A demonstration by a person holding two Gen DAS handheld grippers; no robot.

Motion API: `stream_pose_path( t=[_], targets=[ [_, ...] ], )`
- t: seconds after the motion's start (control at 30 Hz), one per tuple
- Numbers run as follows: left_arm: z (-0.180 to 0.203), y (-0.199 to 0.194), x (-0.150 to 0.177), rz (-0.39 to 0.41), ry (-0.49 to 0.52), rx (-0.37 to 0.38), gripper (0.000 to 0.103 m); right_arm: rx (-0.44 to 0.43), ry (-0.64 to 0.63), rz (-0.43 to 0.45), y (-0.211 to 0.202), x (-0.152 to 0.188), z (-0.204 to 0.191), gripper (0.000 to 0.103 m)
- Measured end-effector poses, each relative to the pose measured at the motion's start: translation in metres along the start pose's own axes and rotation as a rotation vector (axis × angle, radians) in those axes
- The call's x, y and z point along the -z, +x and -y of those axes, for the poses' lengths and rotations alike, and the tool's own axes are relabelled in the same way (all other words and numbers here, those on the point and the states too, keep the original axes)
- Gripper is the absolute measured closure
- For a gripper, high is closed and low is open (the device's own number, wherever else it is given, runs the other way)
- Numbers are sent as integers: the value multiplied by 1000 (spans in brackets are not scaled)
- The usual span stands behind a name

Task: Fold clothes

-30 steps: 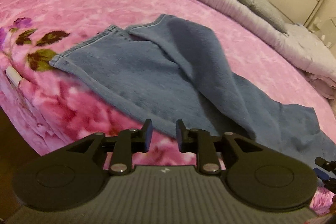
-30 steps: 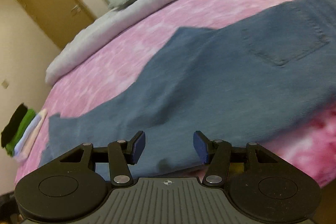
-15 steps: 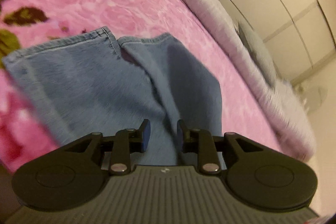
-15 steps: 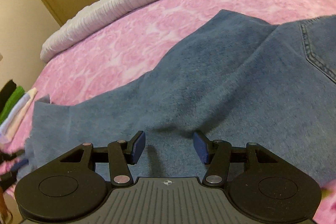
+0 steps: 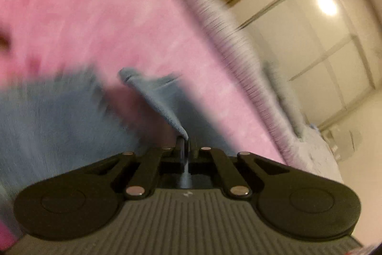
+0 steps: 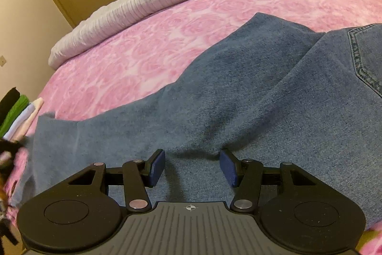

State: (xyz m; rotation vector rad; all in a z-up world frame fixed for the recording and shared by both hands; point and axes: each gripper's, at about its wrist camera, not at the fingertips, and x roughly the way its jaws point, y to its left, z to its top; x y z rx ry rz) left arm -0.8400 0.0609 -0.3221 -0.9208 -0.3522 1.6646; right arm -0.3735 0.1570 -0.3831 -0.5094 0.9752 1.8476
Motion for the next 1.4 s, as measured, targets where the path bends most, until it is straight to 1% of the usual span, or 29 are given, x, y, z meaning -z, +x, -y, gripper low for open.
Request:
stream_pose_path(
  t=[0.1,0.13,0.2,0.27,0.3,0.37,0.4,0.43,0.53,0.63,0.7,0.77,0.87,1.0,1.03,1.1,1.13,1.4],
  targets=[
    [4,-55,-8,118,126,10,103,-4,20,-5,-1,-1,2,48],
    [-6,-64,-6,101,113,-20,103,-1,24,-7,-1,-2,1,48],
    [-39,-66,7,13,44,-117,103,-12,41,-17,-4,-1,0,48],
    [-64,-64,17,-24,-89,-133,102,-22,57,-27,-8,0,-1,48],
    [-76,-63,22,-41,-156,-138,103,-28,65,-32,-9,1,-1,48],
    [-99,-61,31,-74,-292,-148,102,-38,81,-43,-13,2,-2,48],
    [-102,-61,30,-67,-334,-140,98,-44,90,-48,-15,2,-3,48],
    [-101,-60,29,-63,-350,-132,91,-52,103,-54,-16,3,-3,48],
    [-100,-58,25,-63,-362,-123,86,-214,359,-112,-21,15,15,48],
    [-100,-56,21,-69,-364,-121,84,-352,627,-176,-22,42,29,48],
    [-101,-58,21,-70,-376,-117,83,-416,761,-205,-22,60,35,48],
    [-103,-64,23,-70,-380,-112,83,-453,842,-238,-21,73,37,48],
    [-104,-71,25,-73,-374,-106,83,-450,875,-255,-22,81,36,49],
    [-105,-74,27,-82,-380,-99,83,-421,892,-230,-21,81,41,49],
    [-105,-74,27,-84,-382,-95,83,-416,894,-215,-21,80,43,51],
    [-106,-73,26,-85,-384,-89,83,-414,888,-191,-21,76,45,63],
    [-106,-73,26,-85,-383,-85,83,-414,880,-187,-21,75,45,64],
    [-107,-68,25,-92,-373,-87,82,-418,841,-184,-24,70,40,64]
  ],
)
